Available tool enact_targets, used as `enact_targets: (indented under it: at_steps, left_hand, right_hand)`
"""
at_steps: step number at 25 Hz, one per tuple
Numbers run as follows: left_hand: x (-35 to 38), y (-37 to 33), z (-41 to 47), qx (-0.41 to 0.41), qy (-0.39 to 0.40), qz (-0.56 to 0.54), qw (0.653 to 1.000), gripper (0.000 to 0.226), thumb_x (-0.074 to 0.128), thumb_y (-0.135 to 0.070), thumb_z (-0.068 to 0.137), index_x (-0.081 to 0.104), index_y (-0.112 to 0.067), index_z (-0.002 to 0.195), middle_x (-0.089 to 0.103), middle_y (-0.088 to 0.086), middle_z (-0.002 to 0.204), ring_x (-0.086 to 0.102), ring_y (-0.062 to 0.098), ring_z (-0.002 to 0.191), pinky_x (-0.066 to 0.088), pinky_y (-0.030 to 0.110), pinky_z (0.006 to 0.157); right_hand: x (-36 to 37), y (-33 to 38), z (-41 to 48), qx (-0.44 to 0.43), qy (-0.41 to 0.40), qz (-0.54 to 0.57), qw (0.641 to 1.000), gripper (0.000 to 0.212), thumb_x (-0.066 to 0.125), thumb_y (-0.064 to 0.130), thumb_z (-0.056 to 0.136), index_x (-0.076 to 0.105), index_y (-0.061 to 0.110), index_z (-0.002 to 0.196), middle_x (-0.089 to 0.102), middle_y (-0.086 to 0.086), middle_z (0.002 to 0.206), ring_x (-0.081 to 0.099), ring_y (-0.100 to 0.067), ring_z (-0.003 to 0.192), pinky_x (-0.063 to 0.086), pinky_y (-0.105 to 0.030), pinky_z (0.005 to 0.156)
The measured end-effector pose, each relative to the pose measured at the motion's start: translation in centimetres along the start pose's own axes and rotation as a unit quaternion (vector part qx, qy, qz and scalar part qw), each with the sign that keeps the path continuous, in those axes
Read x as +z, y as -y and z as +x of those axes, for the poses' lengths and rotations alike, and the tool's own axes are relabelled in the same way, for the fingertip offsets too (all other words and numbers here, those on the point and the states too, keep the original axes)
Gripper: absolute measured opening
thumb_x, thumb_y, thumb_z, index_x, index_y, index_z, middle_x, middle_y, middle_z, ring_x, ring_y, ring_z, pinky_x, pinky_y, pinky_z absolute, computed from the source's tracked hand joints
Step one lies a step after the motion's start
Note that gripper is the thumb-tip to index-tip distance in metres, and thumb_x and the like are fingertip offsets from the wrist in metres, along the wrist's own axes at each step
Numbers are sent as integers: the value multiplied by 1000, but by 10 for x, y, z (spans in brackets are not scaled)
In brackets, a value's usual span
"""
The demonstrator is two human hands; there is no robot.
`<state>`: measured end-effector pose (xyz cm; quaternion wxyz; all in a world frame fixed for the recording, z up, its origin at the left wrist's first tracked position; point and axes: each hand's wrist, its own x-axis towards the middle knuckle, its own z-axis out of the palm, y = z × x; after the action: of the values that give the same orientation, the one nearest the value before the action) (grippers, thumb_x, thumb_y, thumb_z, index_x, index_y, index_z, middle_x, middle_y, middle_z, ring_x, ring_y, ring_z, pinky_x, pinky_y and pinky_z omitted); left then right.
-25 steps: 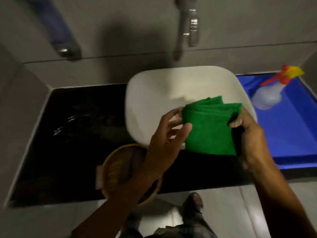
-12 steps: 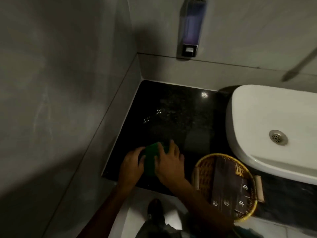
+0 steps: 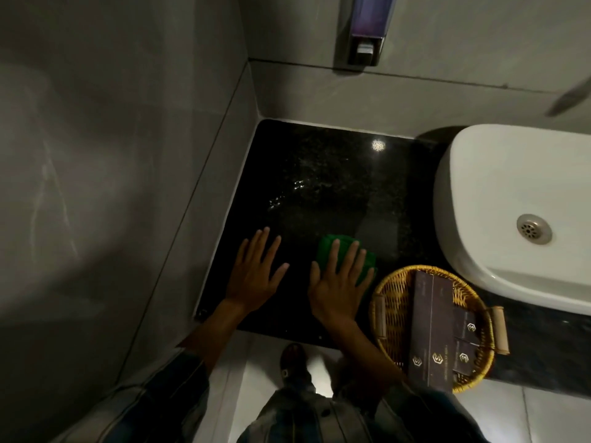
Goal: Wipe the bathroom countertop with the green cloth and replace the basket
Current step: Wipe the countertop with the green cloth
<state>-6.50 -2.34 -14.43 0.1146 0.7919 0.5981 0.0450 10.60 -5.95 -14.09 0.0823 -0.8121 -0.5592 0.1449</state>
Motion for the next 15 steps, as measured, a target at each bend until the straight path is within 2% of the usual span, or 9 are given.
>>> enact_targets:
  at_steps: [4,7,12,15]
  left_hand:
    - [6,10,-7,-138,-47,-16,989,79,30,-61,92,24,-8,150,19,18,160,15,32,149,14,50,122]
    - [6,9,-1,-201,-62,-37,977,84,31,-63,90,21,-5,150,17,19,161,16,33,149,18,52,120]
    - [10,8,2,-201,-80,-35,976,85,35,-61,90,20,-3,150,19,18,160,15,31,149,16,46,122]
    - [13,13,4,-197,-83,-26,976,84,34,-62,90,20,-4,150,20,17,160,15,30,149,11,43,122]
  right_hand:
    - [-9,6,59,82,-39,-1,996,70,31,59,94,20,21,152,13,-22,160,10,-39,147,5,-65,114]
    - [-15,1,106,66,-63,-1,996,66,34,54,94,21,23,151,16,-17,161,10,-37,148,5,-66,113]
    - [-13,35,153,-30,-7,51,998,63,35,50,95,17,30,152,10,-6,163,0,-31,149,-4,-61,115]
    - [-8,85,172,-164,65,28,984,59,31,53,96,15,37,151,6,-2,164,-2,-26,150,-6,-56,116]
